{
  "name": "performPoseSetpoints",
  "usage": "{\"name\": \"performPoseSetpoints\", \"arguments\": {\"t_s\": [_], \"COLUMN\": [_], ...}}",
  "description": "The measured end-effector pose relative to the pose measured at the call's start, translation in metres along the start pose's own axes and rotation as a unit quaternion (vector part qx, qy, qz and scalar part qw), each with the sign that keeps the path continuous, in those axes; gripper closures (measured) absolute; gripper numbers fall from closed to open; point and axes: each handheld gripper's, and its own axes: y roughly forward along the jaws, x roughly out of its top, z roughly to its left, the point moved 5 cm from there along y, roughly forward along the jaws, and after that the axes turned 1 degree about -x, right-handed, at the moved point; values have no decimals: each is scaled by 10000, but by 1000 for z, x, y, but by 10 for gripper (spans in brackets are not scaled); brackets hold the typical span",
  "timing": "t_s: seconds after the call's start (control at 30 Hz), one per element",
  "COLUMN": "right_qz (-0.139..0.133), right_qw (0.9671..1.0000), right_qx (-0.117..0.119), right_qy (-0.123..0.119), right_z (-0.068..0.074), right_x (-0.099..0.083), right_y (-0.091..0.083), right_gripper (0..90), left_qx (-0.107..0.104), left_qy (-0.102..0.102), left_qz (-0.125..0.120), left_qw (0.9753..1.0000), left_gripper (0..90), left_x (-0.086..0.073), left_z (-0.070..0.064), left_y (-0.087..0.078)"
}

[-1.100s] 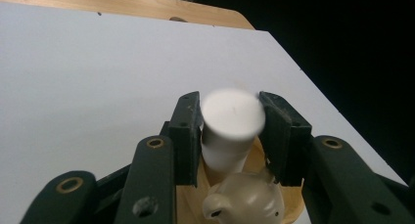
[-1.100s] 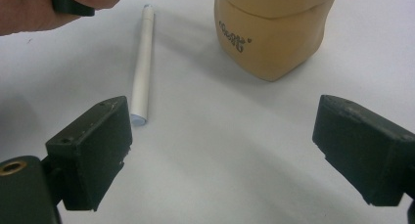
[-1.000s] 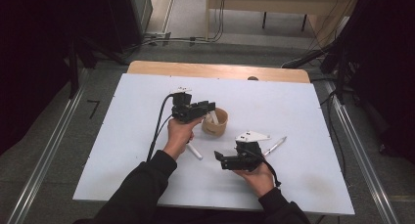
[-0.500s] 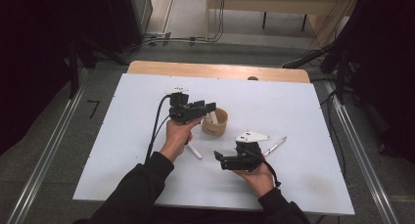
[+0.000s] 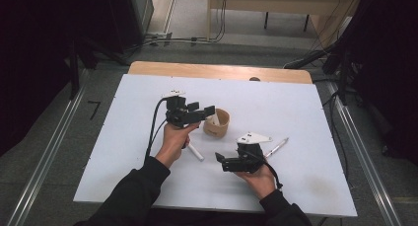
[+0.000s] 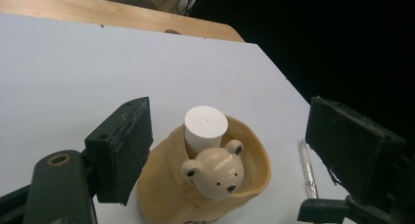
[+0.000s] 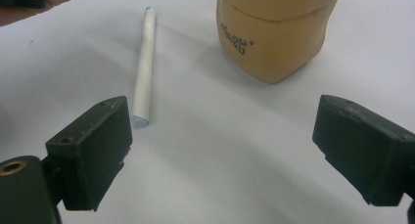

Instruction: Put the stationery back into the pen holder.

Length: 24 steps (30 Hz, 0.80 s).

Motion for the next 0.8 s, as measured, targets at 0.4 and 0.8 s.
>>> {"name": "performPoseSetpoints", "arguments": {"t_s": [0.4,0.8], "right_qz": [-17,-30], "right_qw": [10000,9999], "right_qx": [15,21], "right_qy": [-21,-100], "right_z": [2,6], "right_x": [0,0], "right_y": [0,2], "right_gripper": [63,62], "left_qx": [-63,196], "left_qy": [18,32], "left_qz": [-77,-163], "left_qw": [9999,9997], "left_gripper": [147,101], "left_x": [-3,-11], "left_z": [-5,6], "left_y": [-16,-39]}}
